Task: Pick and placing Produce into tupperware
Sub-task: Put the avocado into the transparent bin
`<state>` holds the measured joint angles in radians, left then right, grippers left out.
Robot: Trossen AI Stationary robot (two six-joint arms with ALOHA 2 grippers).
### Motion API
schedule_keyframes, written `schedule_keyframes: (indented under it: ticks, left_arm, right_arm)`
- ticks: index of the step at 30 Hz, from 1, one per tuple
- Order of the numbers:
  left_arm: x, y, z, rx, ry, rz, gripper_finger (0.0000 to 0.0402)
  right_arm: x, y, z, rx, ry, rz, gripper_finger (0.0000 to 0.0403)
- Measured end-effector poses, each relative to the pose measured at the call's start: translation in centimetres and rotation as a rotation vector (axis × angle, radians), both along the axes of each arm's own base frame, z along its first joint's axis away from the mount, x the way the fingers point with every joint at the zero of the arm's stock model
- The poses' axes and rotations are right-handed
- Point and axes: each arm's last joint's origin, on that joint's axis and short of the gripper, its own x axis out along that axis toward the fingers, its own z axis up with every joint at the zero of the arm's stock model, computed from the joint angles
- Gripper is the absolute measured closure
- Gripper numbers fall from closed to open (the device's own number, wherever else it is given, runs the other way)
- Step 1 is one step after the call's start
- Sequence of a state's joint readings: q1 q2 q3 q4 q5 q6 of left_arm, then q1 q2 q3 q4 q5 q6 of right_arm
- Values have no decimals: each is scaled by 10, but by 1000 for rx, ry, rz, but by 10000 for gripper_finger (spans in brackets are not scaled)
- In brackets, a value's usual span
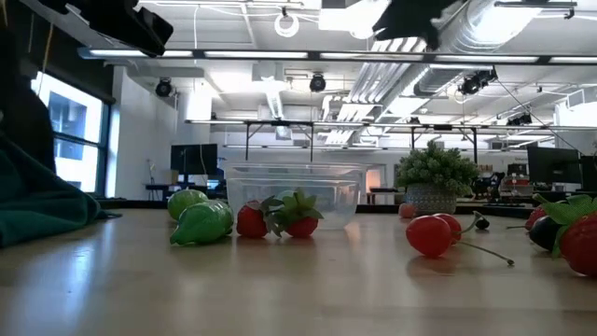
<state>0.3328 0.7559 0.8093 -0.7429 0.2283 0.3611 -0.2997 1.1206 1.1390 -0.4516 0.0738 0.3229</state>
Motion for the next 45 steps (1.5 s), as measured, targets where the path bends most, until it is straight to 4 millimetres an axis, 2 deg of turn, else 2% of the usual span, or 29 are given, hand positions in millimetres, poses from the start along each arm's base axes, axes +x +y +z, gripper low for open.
schedule_keyframes:
  ticks: [7, 12, 16, 22, 28, 32, 39, 45]
  left_arm:
    - [0, 1, 0, 25, 8, 31, 307]
    - [0, 2, 0, 39, 13, 50, 296]
    - [0, 2, 0, 39, 13, 50, 295]
    - [0, 2, 0, 39, 13, 50, 295]
    - [0, 2, 0, 39, 13, 50, 295]
    - [0, 2, 0, 39, 13, 50, 295]
    - [0, 2, 0, 39, 13, 50, 295]
    - [0, 2, 0, 39, 12, 50, 295]
  right_arm:
    - [72, -44, 16, 32, 134, 26, 290]
    - [120, -72, 8, 101, 225, -15, 254]
    - [143, -94, -5, 215, 299, -110, 237]
    - [166, -129, -30, 415, 340, -374, 233]
    - [190, -153, -61, 532, 354, -341, 233]
    - [204, -159, -86, 603, 379, -297, 233]
    - [215, -163, -130, 694, 473, -317, 233]
    - [213, -171, -140, 699, 499, -272, 232]
